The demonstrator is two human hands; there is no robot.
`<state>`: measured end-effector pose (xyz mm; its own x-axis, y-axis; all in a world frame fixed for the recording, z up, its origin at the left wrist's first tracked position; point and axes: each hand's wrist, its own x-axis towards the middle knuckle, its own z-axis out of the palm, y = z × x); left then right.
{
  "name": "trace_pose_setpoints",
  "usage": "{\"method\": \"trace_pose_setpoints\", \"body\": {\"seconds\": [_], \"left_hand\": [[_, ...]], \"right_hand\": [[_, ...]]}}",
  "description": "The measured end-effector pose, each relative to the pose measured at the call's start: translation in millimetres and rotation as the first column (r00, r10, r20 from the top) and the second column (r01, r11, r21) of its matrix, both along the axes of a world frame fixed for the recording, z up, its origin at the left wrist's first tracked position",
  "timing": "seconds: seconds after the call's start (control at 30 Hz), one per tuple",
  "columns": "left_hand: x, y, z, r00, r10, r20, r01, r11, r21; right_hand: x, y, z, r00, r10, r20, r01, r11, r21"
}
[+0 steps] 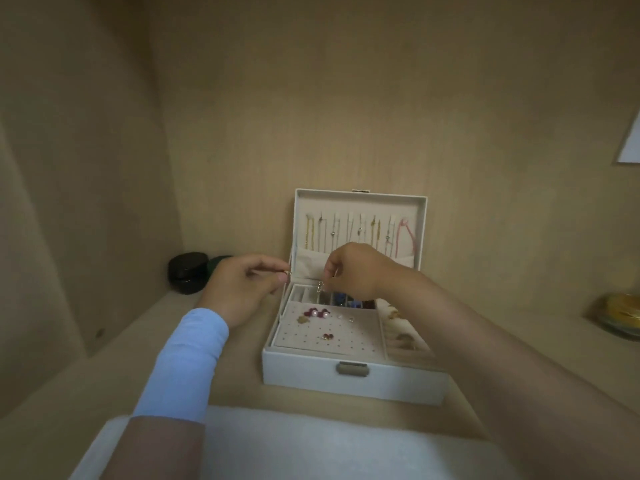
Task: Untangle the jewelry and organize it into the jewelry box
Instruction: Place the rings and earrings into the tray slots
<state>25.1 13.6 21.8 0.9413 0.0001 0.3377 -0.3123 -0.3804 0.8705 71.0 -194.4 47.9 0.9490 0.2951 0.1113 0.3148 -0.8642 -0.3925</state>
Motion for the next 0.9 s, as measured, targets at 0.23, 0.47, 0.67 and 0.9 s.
{"method": "trace_pose_setpoints", "body": {"seconds": [0.23,0.47,0.67,0.9], "left_hand": [[-2.3,-3.1,-3.7,0.999,-0.036,-0.023,0.035,0.998,-0.06],[-3.6,-5.3,-4.3,0.997,-0.057,-0.052,0.053,0.996,-0.074],[-5.8,-17.0,-3.8,0.995,-0.081,-0.066,0.075,0.993,-0.088],[-14.5,-30.9,1.8,0.971,-0.189,-0.147,0.184,0.982,-0.046]], "right_hand": [[22.7,35.4,-5.4,0.997,0.074,-0.02,-0.076,0.965,-0.25],[16.8,30.7,-4.3,0.986,0.106,0.126,-0.086,0.983,-0.16],[-30.0,5.6,-5.1,0.956,0.206,0.211,-0.258,0.931,0.26],[-52.3,-9.7,-16.5,0.954,0.151,0.258,-0.264,0.83,0.491]]}}
